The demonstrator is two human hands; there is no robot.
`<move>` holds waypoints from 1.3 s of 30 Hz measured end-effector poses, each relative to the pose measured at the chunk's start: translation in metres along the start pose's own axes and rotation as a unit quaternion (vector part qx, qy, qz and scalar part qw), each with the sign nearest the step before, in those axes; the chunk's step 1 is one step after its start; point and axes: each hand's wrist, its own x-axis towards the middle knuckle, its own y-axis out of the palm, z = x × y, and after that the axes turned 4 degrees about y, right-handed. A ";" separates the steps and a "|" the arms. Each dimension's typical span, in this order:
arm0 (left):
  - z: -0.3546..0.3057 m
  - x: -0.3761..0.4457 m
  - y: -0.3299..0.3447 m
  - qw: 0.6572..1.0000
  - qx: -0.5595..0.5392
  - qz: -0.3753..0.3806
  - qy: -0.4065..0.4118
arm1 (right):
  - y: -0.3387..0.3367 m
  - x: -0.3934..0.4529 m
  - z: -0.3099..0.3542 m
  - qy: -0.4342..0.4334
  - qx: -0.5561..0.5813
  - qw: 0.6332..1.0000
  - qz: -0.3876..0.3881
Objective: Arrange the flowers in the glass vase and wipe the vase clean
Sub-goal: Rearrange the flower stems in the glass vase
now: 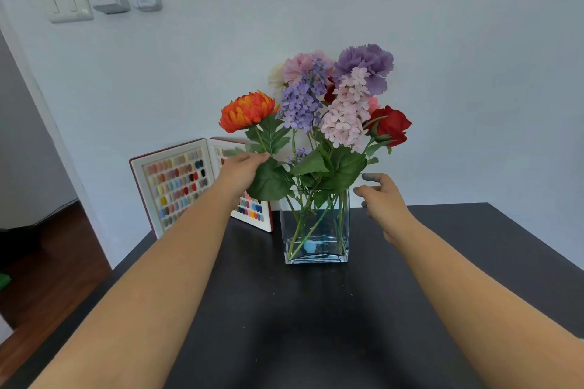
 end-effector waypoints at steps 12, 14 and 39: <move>-0.012 -0.043 0.016 0.957 0.163 -0.102 0.216 | -0.013 -0.014 -0.008 0.007 -0.007 1.000 -0.006; -0.012 -0.056 0.027 0.952 0.154 -0.080 0.251 | -0.019 -0.018 -0.009 0.002 -0.005 1.000 -0.009; 0.003 0.065 0.018 0.952 0.297 -0.065 0.045 | -0.011 0.001 -0.008 -0.042 -0.012 0.999 0.013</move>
